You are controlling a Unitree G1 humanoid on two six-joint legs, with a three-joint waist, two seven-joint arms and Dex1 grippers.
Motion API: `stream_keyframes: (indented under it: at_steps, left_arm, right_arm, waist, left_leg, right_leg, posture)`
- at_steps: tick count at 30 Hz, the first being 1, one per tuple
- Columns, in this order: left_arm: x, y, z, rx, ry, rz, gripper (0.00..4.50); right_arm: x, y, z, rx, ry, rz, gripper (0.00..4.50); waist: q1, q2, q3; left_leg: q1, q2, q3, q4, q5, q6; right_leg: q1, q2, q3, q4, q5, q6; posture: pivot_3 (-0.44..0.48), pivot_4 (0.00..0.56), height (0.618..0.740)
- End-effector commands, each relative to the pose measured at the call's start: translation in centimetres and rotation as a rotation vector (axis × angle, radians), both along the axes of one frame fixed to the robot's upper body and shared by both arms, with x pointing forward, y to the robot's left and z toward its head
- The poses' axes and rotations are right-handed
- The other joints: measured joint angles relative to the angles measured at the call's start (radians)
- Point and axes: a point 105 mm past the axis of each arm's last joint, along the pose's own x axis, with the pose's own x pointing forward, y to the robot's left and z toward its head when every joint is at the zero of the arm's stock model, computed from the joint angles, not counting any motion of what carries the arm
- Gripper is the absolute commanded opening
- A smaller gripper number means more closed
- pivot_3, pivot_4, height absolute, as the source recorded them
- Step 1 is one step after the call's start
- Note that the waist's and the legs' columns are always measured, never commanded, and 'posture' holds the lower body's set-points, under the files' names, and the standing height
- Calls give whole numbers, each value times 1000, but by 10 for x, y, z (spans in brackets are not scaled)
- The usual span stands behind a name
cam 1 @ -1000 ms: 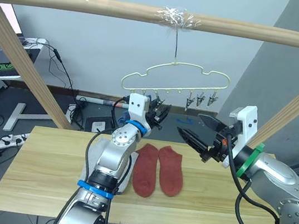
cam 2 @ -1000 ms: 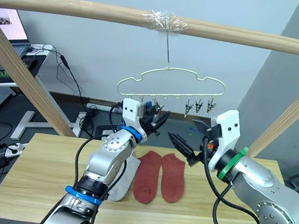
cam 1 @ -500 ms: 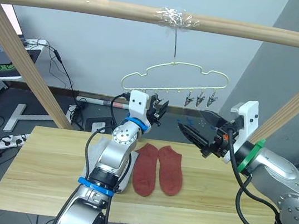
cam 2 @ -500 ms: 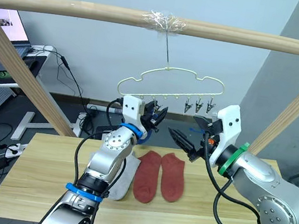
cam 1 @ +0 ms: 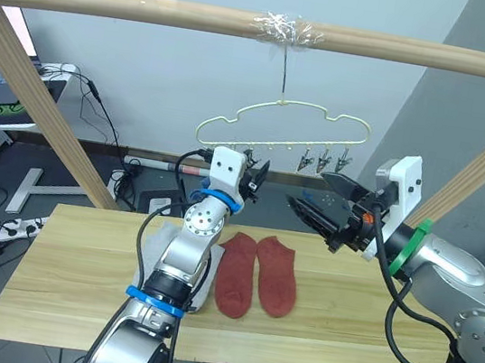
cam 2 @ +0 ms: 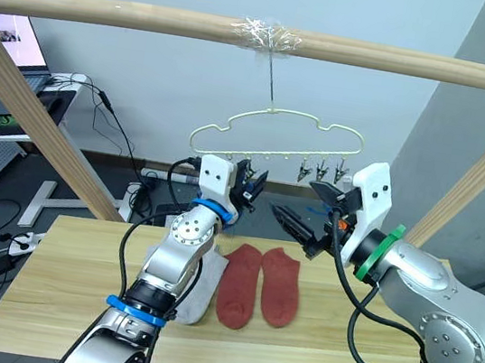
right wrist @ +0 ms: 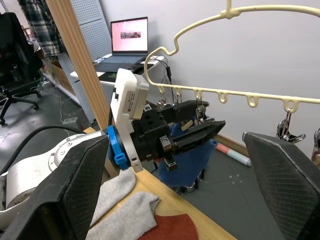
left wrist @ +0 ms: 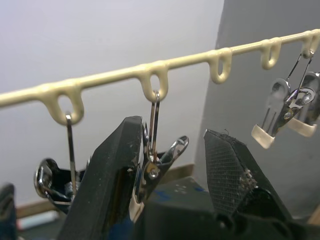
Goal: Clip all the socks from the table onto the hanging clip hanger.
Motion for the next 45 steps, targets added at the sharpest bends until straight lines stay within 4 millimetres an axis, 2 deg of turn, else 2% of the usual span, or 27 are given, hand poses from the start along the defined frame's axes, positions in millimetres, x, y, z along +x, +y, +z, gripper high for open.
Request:
stream_keyframes:
  at_steps: [1, 25, 26, 28, 34, 38, 40, 41, 45]
  left_arm:
    - [-1, -4, 16, 3, -70, -7, 2246]
    - [5, 0, 12, -1, -61, 18, 2246]
    - [4, 0, 13, -2, -63, 17, 1964]
    - [4, -1, 13, -2, -64, 13, 1691]
    - [2, -3, 13, -25, -61, 0, 294]
    - [1, -4, 13, -34, -53, -8, 119]
    - [1, -6, 12, -67, -33, -28, 119]
    - [-1, -9, 13, -107, -11, -62, 119]
    - [-6, -18, 18, -247, 93, -206, 119]
  right_arm:
    - [-3, 1, 10, 20, -44, 11, 4500]
    - [-3, -1, 10, 19, -34, 7, 4500]
    - [-3, -1, 10, 19, -35, 7, 4500]
    - [-3, -1, 9, 19, -35, 6, 4500]
    - [-4, 0, 9, 26, -30, 7, 4500]
    - [-3, -1, 8, 26, -27, 3, 4500]
    - [-3, 0, 4, 16, -19, -1, 4500]
    - [0, -1, -6, -21, 4, -24, 4500]
    - [11, -10, -69, -213, 117, -153, 4500]
  waist:
    - [0, 0, 0]
    - [0, 0, 0]
    - [0, 0, 0]
    - [0, 0, 0]
    - [0, 0, 0]
    - [0, 0, 0]
    - [0, 0, 0]
    - [0, 0, 0]
    - [0, 0, 0]
  left_leg:
    - [0, 0, 0, 0, 0, 0]
    - [0, 0, 0, 0, 0, 0]
    - [0, 0, 0, 0, 0, 0]
    - [0, 0, 0, 0, 0, 0]
    - [0, 0, 0, 0, 0, 0]
    - [0, 0, 0, 0, 0, 0]
    - [0, 0, 0, 0, 0, 0]
    - [0, 0, 0, 0, 0, 0]
    - [0, 0, 0, 0, 0, 0]
  right_leg:
    - [0, 0, 0, 0, 0, 0]
    - [0, 0, 0, 0, 0, 0]
    - [0, 0, 0, 0, 0, 0]
    - [0, 0, 0, 0, 0, 0]
    - [0, 0, 0, 0, 0, 0]
    - [0, 0, 0, 0, 0, 0]
    - [0, 0, 0, 0, 0, 0]
    - [0, 0, 0, 0, 0, 0]
    - [0, 0, 0, 0, 0, 0]
  posture:
    - [47, 120, 740]
    - [43, 122, 740]
    - [43, 122, 740]
    - [43, 122, 740]
    - [42, 120, 740]
    - [42, 120, 740]
    - [42, 120, 740]
    - [42, 120, 740]
    - [53, 119, 740]
